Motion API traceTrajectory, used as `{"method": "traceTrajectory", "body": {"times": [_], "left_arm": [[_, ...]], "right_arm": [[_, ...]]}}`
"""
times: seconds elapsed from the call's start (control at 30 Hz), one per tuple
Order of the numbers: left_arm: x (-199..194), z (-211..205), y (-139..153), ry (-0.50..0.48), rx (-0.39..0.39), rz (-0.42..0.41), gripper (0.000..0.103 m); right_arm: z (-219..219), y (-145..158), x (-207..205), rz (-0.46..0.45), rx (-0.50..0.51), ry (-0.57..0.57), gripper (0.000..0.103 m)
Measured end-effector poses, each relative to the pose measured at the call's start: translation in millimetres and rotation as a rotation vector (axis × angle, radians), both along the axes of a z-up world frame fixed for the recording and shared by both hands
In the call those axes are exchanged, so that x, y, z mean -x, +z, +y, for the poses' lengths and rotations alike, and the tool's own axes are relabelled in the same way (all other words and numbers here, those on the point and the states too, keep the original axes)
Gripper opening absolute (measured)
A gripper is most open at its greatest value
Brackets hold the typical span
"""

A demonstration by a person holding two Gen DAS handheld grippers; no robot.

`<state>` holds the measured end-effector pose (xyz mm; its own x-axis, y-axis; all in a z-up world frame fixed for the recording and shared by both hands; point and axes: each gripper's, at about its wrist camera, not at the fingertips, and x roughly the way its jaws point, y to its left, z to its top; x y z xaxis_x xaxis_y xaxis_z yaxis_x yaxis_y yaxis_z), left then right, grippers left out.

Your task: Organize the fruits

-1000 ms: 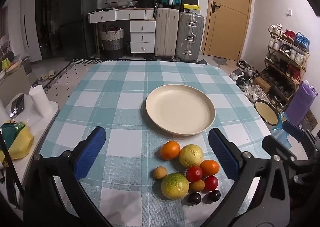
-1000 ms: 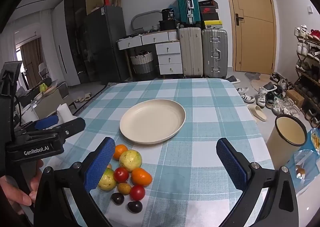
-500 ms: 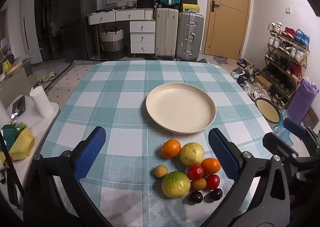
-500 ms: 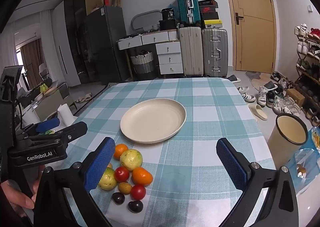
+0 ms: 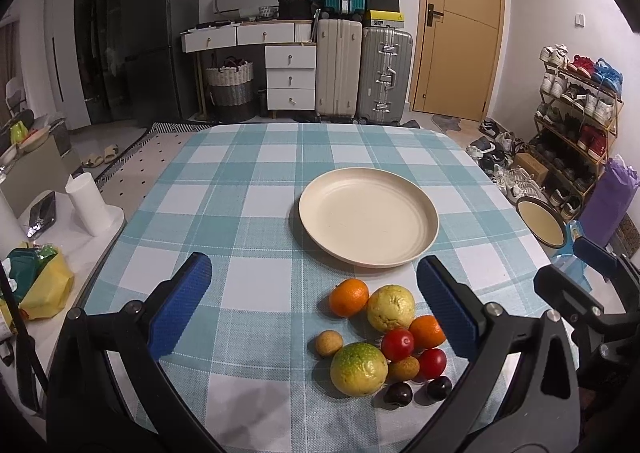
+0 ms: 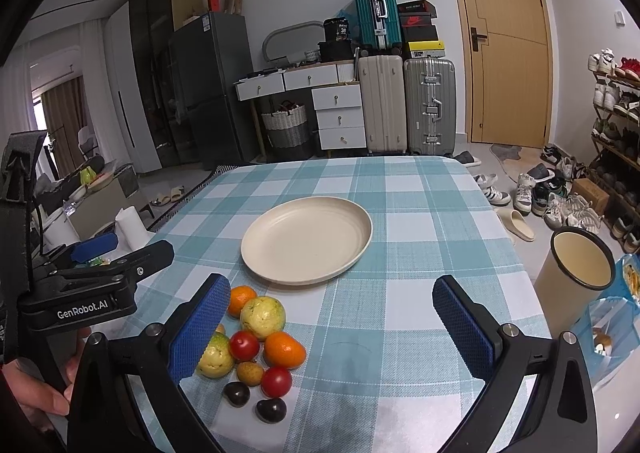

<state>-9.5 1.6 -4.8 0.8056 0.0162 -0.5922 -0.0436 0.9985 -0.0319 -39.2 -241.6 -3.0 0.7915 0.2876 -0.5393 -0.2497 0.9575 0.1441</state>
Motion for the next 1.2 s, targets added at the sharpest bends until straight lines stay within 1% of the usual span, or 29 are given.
{"method": "traceTrajectory", "body": {"times": [0.13,0.4,0.8,0.93,1.03,1.2], "left_arm": [[0.4,0.4,0.1,0.000,0.000,0.000,0.102],[1.3,1.8,-0.7,0.009,0.003,0.003,0.102],[0.2,8.3,-1.3,0.019,0.024,0.014,0.102],[-1.5,9.4,-5.8,-0.002,0.047,0.029,0.102],[-0.1,10.3,-10.7,-0.038,0.082,0.040,0.102],[1.0,11.8,-22.1,-0.064,0.102,0.072,0.102]], "right_arm": [[-1.1,-0.4,0.3,0.015,-0.012,-0.006,0.103],[-4.0,-0.8,0.6,0.008,-0.013,-0.006,0.103],[-3.8,-4.8,-1.4,0.021,-0.022,0.000,0.103],[-3.4,-5.4,-1.6,0.021,-0.020,-0.001,0.103],[-2.8,-9.0,-3.0,0.025,-0.018,-0.001,0.103],[-2.8,-13.3,-5.1,0.033,-0.018,-0.002,0.103]]}}
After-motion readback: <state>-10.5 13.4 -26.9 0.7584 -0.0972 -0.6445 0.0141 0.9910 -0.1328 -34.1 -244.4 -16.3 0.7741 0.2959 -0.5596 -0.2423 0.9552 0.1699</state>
